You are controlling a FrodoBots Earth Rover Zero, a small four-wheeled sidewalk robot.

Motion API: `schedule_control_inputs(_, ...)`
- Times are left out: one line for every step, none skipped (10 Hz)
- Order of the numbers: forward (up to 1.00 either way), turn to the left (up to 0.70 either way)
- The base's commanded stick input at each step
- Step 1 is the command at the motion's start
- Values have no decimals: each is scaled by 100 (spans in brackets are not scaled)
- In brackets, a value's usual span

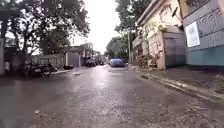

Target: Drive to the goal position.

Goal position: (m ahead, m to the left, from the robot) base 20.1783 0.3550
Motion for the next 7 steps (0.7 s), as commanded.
schedule_control_inputs(100, 2)
schedule_control_inputs(100, 23)
schedule_control_inputs(100, 4)
schedule_control_inputs(100, 25)
schedule_control_inputs(100, 5)
schedule_control_inputs(100, 0)
schedule_control_inputs(100, 0)
